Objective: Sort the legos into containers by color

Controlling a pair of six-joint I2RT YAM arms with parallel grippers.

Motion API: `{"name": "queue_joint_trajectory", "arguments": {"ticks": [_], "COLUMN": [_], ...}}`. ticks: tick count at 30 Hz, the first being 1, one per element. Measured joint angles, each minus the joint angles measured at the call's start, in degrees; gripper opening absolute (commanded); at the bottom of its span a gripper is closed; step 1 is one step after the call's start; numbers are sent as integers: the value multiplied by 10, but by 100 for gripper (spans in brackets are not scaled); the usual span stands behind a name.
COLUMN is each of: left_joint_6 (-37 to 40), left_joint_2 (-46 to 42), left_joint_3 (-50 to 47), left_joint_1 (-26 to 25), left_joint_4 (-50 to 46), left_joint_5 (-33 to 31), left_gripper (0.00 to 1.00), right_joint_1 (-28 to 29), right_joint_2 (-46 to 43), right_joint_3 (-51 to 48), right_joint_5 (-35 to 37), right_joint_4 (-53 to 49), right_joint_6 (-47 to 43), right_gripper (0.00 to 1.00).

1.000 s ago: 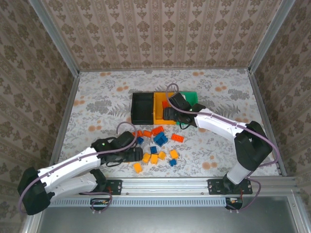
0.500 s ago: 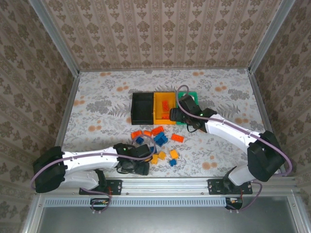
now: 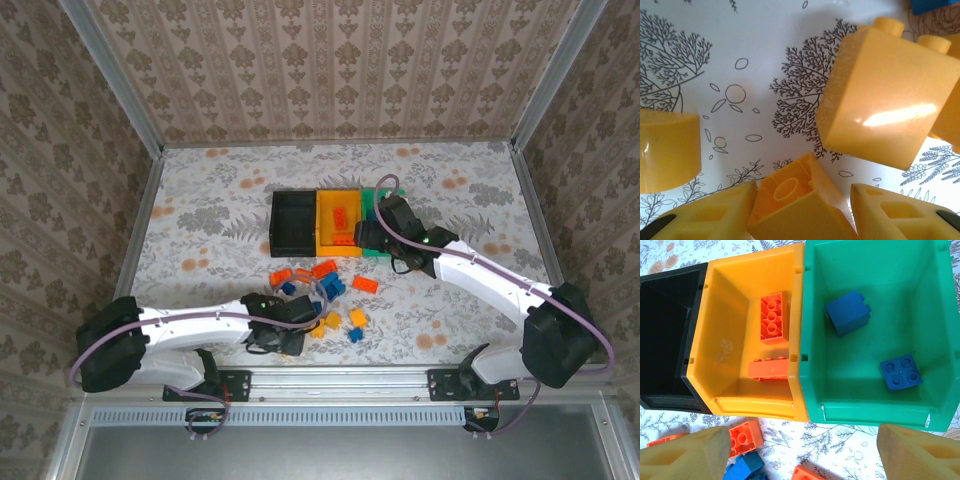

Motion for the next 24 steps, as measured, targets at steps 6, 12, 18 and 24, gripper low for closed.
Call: {"name": "queue_joint_trajectory", "arguments": {"ticks": [6,12,18,24], "left_joint_6": [2,7,2,-9], "left_joint_2": [-22,-67,-101,-132], "left_joint_3": [3,45,57,57], "left_joint_1": [0,7,7,-16], "left_joint_4": [-11,-53,-100,-158], "left_joint_5": [-2,-15,-16,4], "left_gripper": [36,71,91,92], "right_joint_1": [-3,-6,-6,-2], "right_joint_2": [0,0,-1,-1], "right_joint_3": [0,0,-7,-18], "right_joint_5": [0,-2,-24,-37], "right_joint_4": [0,0,-1,-2], "right_joint_6": [0,0,0,0], "right_gripper": [78,79,79,79]}}
